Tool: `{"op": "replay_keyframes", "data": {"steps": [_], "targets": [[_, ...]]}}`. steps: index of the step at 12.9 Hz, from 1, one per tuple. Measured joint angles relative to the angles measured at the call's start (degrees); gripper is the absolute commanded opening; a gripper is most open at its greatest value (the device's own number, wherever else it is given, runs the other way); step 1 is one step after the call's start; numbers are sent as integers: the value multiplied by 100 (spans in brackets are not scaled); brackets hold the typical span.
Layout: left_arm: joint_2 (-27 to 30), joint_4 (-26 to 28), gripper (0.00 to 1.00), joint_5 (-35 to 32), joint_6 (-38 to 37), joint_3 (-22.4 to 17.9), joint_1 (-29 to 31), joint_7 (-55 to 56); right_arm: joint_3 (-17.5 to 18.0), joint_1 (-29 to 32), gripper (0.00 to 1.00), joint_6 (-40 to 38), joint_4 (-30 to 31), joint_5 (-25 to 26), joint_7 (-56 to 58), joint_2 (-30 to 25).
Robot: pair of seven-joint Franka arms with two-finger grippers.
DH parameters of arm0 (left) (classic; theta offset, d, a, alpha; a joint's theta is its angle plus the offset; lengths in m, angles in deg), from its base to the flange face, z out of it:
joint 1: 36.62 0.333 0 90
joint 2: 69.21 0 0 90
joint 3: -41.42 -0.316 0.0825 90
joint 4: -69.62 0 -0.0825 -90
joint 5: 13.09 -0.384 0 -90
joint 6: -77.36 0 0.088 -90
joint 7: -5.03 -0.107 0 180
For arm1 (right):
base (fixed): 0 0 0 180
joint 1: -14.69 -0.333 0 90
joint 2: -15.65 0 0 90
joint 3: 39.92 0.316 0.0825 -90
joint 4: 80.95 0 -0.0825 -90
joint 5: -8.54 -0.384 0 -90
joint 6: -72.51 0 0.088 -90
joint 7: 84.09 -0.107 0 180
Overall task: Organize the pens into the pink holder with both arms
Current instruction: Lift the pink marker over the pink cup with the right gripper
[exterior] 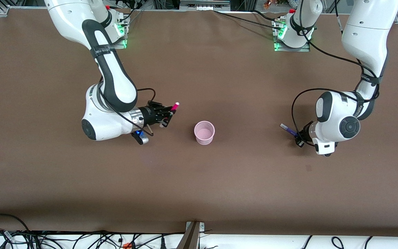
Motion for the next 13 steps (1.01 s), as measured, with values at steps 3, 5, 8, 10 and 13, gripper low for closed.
{"op": "replay_keyframes", "data": {"steps": [3,5,8,10,13], "targets": [[369,-340,0,43,-528,-8,25,4,275,-87,0,370,-229,-1321,-516,116],[706,-381,0,50,-694,-20,87,4,517,-91,0,879,-236,-1830,-526,293],[1162,-385,0,53,-796,-42,141,4,804,-96,0,1482,-403,-2034,-507,680],[1440,-400,0,61,-811,-44,143,29,903,-96,0,1710,-649,-2047,-507,941],[1773,-613,0,74,-992,-27,137,219,961,-97,0,1802,-925,-2103,-507,1216]]}}
